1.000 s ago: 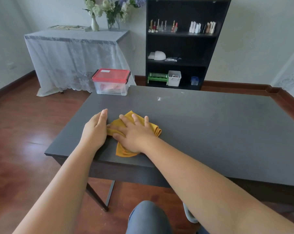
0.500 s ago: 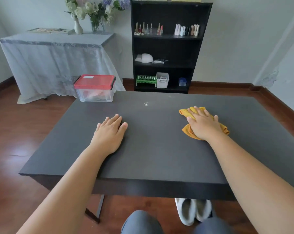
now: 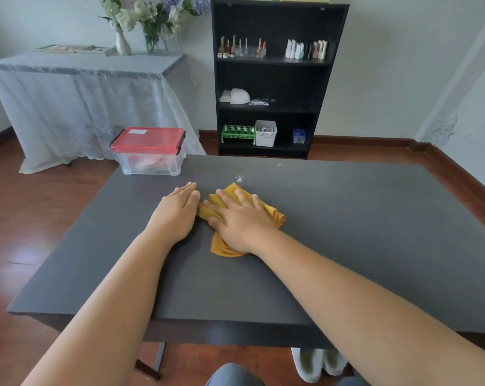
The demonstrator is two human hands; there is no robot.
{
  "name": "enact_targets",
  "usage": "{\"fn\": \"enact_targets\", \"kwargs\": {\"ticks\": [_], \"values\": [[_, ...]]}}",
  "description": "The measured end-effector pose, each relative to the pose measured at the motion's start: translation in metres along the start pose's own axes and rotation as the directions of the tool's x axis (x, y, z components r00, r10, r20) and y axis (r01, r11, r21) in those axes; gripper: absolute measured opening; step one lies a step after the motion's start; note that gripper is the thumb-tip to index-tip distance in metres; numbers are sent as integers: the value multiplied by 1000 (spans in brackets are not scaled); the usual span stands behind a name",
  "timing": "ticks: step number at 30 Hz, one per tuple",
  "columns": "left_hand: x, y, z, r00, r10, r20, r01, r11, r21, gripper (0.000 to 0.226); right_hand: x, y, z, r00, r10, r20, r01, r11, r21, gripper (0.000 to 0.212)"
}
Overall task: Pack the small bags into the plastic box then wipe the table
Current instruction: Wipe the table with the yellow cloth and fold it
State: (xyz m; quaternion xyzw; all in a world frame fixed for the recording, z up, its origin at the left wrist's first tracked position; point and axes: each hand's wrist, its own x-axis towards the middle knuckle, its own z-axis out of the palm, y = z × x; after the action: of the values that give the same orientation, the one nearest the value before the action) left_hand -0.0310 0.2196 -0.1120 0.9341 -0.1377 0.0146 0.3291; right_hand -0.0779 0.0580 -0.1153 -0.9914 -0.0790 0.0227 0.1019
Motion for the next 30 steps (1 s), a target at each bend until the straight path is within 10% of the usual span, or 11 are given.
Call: {"fn": "enact_targets", "kwargs": {"ticks": [17, 30], "values": [[-6, 8, 8, 1000, 20, -4, -19, 982, 188, 55, 99, 108, -37, 956, 295, -3, -295, 955, 34, 53], [-13, 13, 8, 999, 41, -8, -38, 974, 224, 52, -46, 296, -72, 676, 728, -112, -733, 680, 0, 55]]}}
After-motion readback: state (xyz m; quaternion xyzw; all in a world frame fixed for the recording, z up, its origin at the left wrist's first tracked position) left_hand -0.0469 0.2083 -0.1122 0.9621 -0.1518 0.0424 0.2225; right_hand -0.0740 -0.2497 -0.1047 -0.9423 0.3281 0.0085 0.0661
